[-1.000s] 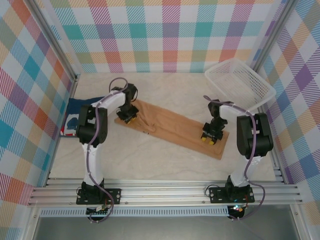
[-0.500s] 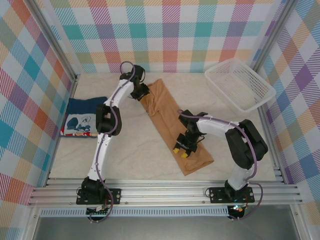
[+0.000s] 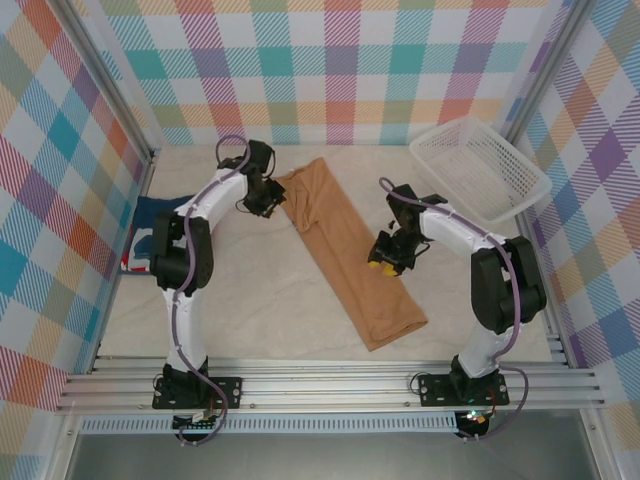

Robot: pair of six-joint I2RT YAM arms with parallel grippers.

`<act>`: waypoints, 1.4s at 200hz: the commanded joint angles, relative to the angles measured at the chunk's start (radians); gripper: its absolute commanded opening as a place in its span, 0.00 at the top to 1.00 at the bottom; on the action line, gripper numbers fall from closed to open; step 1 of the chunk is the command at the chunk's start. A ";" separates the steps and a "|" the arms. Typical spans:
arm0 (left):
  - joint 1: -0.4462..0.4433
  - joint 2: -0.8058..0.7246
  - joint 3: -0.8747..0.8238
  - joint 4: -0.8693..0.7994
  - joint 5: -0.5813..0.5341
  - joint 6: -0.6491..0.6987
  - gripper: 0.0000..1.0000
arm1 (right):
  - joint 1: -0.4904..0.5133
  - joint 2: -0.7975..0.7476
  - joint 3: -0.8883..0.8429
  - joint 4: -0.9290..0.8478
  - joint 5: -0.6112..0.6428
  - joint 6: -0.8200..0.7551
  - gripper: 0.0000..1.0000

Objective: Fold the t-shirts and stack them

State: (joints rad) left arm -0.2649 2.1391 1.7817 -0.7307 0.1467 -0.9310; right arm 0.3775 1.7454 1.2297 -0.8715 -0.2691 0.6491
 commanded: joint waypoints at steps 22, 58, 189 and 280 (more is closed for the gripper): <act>0.010 0.138 0.070 0.042 0.018 -0.093 0.79 | -0.008 0.084 -0.011 -0.049 0.053 -0.196 0.64; 0.010 0.238 0.141 0.041 0.056 -0.106 0.80 | -0.002 0.123 -0.055 -0.012 0.010 -0.177 0.64; 0.050 0.651 0.858 -0.004 0.158 -0.086 0.73 | 0.161 0.275 0.111 0.109 -0.116 0.061 0.64; -0.070 -0.268 -0.336 -0.008 0.127 0.083 0.57 | 0.138 -0.113 -0.138 -0.009 -0.145 -0.016 0.56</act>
State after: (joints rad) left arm -0.2581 2.1067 1.7351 -0.7288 0.2264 -0.8909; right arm 0.5098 1.7157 1.2072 -0.7944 -0.3820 0.6487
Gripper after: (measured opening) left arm 0.436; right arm 0.445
